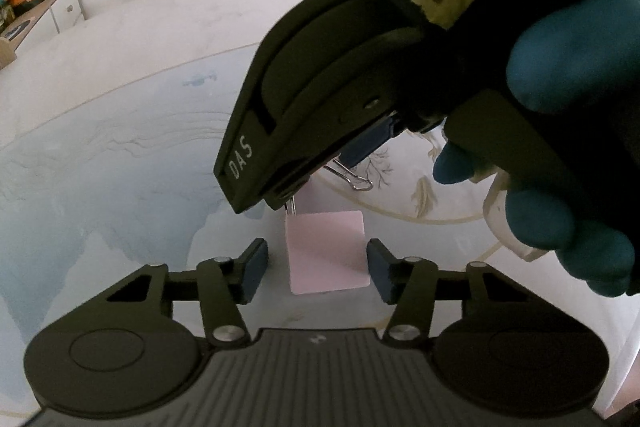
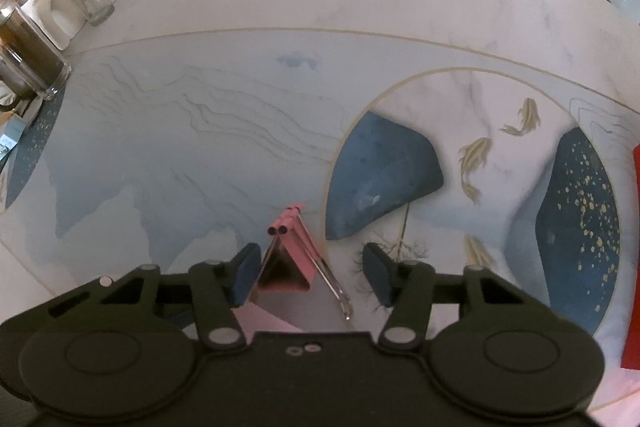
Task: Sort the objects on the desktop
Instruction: 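Close the right gripper on the pink binder clip while left grasps the pink sticky note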
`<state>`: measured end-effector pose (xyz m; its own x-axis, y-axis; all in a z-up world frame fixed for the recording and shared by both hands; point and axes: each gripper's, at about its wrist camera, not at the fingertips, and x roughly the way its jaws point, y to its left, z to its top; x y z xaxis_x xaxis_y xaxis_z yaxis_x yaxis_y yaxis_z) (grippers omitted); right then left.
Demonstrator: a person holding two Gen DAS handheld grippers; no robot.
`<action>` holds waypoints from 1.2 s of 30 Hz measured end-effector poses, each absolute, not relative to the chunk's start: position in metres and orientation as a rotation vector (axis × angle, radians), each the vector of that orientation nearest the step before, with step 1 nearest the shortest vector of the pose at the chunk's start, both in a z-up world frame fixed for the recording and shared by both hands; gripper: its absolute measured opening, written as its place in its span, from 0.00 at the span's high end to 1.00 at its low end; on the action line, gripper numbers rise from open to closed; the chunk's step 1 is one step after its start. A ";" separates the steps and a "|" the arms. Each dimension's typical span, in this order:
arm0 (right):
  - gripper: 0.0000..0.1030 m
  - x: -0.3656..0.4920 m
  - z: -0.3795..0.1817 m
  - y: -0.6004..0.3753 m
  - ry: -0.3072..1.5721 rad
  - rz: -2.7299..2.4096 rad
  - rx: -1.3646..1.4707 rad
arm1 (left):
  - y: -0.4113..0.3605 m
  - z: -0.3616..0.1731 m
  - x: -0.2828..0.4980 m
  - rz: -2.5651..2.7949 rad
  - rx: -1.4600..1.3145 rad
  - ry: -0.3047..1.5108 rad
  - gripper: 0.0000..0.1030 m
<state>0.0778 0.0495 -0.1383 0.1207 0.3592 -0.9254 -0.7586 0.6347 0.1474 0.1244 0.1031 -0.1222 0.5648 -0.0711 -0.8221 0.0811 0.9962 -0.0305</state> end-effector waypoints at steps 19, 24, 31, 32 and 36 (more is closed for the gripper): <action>0.67 0.081 -0.137 0.042 1.178 0.842 -0.393 | 0.096 -0.126 0.146 -0.102 0.003 0.969 0.61; 0.69 0.088 -0.136 0.034 1.178 0.820 -0.381 | 0.095 -0.127 0.143 -0.102 -0.003 0.972 0.61; 0.73 0.097 -0.133 0.016 1.170 0.805 -0.356 | 0.079 -0.134 0.131 -0.107 -0.004 0.975 0.61; 0.75 0.099 -0.133 0.014 1.169 0.800 -0.352 | 0.079 -0.133 0.132 -0.106 -0.004 0.976 0.61; 0.79 0.108 -0.131 0.002 1.174 0.781 -0.331 | 0.085 -0.124 0.127 -0.107 -0.008 0.979 0.61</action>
<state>0.1076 0.0021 -0.1311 0.1681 0.3726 -0.9126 -0.6976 0.6991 0.1569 0.1268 0.0853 -0.1241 0.5530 -0.0945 -0.8278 0.0873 0.9947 -0.0552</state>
